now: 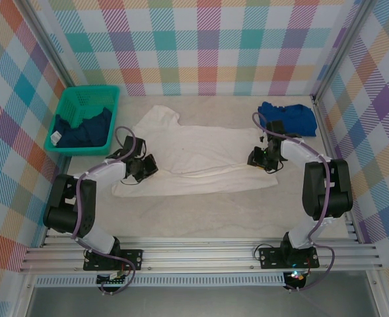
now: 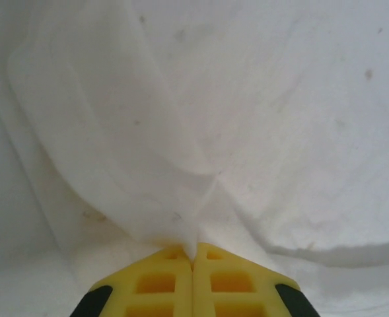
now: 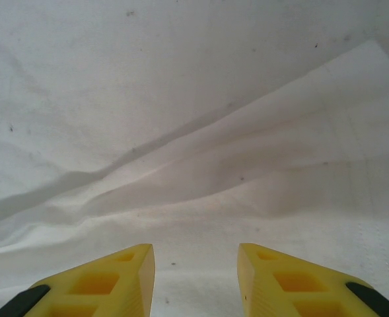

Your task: Fold the inside-out t-shirt

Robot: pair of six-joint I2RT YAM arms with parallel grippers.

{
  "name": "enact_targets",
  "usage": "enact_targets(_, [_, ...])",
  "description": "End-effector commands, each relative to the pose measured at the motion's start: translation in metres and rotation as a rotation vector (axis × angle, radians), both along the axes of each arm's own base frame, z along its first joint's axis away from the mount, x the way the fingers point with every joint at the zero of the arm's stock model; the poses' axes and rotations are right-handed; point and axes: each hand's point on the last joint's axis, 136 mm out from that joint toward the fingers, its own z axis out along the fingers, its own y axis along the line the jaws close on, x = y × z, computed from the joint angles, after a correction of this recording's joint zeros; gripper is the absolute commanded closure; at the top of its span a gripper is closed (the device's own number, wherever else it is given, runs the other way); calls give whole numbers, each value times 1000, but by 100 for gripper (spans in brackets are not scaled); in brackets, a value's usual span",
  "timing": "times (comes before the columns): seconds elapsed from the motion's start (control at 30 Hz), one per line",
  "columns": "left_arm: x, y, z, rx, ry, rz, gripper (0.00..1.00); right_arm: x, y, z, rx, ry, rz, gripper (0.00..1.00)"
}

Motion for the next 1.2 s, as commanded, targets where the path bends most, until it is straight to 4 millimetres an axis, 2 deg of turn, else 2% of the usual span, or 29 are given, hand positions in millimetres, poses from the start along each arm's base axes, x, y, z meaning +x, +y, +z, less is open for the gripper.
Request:
enact_targets(0.0, [21, -5, 24, 20, -74, -22, 99, 4, 3, 7, 6, -11, 8, 62])
enact_targets(0.17, [49, -9, 46, 37, -129, -34, 100, 4, 2, 6, -4, -10, 12, 62])
enact_targets(0.27, [67, -15, 45, 39, -135, -53, 100, 5, 1, 7, -10, -13, 12, 62])
enact_targets(0.33, [75, -17, 37, 61, -97, -69, 99, 5, 1, 8, -12, -15, 16, 62])
enact_targets(0.5, [99, -26, 27, 68, -75, -95, 84, 4, 0, 10, -18, -14, 19, 62])
enact_targets(0.6, [109, -19, 31, 126, -88, -93, 74, 3, -1, 12, -16, -19, 15, 62])
enact_targets(0.7, [111, -4, 41, 212, -104, -82, 61, 3, 0, 14, -18, -28, 17, 62])
enact_targets(0.8, [100, 14, 50, 291, -122, -55, 52, 4, 12, 22, -20, -68, 58, 62])
enact_targets(0.83, [93, 20, 54, 311, -130, -43, 50, 5, 23, 27, -5, -96, 89, 62])
enact_targets(0.93, [63, 40, 56, 353, -134, 3, 45, 3, 71, 44, 79, -189, 223, 58])
enact_targets(1.03, [25, 49, 43, 329, -95, 23, 44, -2, 112, 44, 144, -207, 302, 55])
enact_targets(1.1, [2, 51, 29, 290, -53, 34, 43, -4, 111, 28, 134, -132, 264, 55])
enact_targets(1.17, [-18, 53, 13, 246, -5, 45, 43, -7, 94, 11, 57, -63, 226, 55])
